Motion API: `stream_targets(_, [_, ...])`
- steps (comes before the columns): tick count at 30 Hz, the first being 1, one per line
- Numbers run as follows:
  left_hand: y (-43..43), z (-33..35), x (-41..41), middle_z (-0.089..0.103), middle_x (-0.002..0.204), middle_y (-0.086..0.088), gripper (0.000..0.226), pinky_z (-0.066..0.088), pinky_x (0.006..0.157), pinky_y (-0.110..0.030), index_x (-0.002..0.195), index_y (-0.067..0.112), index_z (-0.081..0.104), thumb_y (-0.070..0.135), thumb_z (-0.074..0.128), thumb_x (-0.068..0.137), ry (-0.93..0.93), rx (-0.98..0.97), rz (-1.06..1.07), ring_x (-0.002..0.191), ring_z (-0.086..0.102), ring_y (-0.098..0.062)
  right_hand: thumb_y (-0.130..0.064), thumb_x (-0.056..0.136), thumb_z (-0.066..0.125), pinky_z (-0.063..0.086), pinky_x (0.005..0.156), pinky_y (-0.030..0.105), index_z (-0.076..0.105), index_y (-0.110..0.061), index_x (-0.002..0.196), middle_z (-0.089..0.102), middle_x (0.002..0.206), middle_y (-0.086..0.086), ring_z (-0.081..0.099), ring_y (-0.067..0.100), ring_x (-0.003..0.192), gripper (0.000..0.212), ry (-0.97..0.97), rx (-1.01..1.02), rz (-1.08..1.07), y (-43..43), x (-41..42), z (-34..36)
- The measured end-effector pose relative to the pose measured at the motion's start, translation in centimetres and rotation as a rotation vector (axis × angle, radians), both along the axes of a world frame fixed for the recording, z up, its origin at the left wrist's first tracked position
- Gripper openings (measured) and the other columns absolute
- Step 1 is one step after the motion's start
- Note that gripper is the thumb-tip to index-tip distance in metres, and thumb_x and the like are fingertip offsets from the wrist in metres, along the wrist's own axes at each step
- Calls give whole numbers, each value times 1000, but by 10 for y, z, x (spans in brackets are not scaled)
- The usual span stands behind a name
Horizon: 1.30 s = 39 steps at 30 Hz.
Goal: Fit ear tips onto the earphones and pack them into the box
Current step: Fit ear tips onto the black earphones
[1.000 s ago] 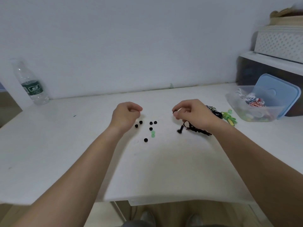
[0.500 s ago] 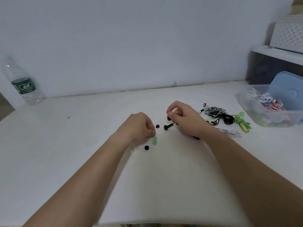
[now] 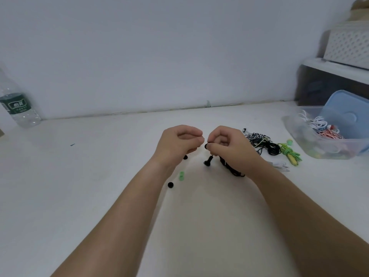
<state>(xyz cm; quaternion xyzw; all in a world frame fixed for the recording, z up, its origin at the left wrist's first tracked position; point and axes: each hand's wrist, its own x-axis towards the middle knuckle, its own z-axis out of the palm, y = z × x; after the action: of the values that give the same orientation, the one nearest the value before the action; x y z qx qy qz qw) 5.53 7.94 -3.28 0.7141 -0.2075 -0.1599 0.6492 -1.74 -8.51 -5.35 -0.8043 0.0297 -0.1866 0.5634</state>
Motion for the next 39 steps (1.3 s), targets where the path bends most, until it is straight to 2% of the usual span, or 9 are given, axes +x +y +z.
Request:
stream_targets(3, [-1, -4, 1, 76, 87, -2, 19, 56, 84, -24, 96, 14, 77, -2, 74, 85, 103, -138, -33, 88, 71, -13, -5, 90, 69, 50, 75, 31, 64, -13, 86, 65, 63, -4, 62, 18, 69, 10, -14, 71, 40, 0, -1, 4])
stream_targets(7, [0, -4, -3, 75, 87, -6, 18, 56, 81, -21, 95, 7, 75, -8, 68, 87, 223, -243, -55, 87, 72, -17, -5, 94, 66, 51, 81, 29, 66, -11, 90, 68, 77, 3, 64, 19, 75, 7, 6, 190, 75, 2, -3, 4])
stream_targets(11, [2, -3, -3, 75, 88, -11, 17, 58, 80, -20, 98, 0, 73, -10, 66, 86, 332, -348, -46, 88, 74, -20, -4, 96, 62, 52, 80, 30, 68, -9, 92, 73, 81, 5, 64, 17, 73, 9, 5, 333, 71, -1, -3, 4])
stream_targets(15, [6, -4, -5, 75, 101, -16, 19, 58, 79, -20, 105, -5, 71, -11, 62, 90, 372, -363, -76, 98, 74, -24, -3, 98, 57, 53, 75, 26, 68, -7, 107, 73, 84, 7, 64, 17, 72, 14, -15, 441, 97, -3, -6, 5])
stream_targets(23, [10, -4, -8, 74, 108, -21, 18, 59, 84, -21, 101, 0, 70, -11, 60, 91, 371, -344, -98, 102, 74, -26, -4, 99, 57, 54, 72, 26, 69, -8, 104, 74, 86, 8, 65, 18, 72, 14, 6, 426, 154, 1, -9, 7])
stream_targets(28, [11, -5, -7, 76, 91, -10, 19, 59, 76, -21, 98, 5, 71, -9, 62, 90, 342, -308, -92, 84, 75, -18, -7, 98, 59, 55, 74, 29, 71, -14, 98, 70, 86, 4, 66, 18, 75, 14, 15, 402, 148, 1, -8, 7])
stream_targets(33, [10, -4, -7, 76, 87, -10, 19, 59, 75, -20, 97, 5, 71, -10, 62, 90, 338, -317, -101, 79, 74, -16, -8, 97, 61, 53, 77, 33, 74, -18, 96, 70, 88, 5, 65, 17, 75, 16, 34, 371, 141, 0, -8, 7])
stream_targets(39, [10, -5, -8, 75, 87, -13, 19, 57, 72, -19, 98, 4, 71, -11, 62, 89, 319, -312, -106, 79, 74, -16, -8, 97, 60, 52, 78, 34, 74, -15, 99, 70, 87, 6, 64, 18, 74, 15, 50, 375, 148, -1, -9, 7])
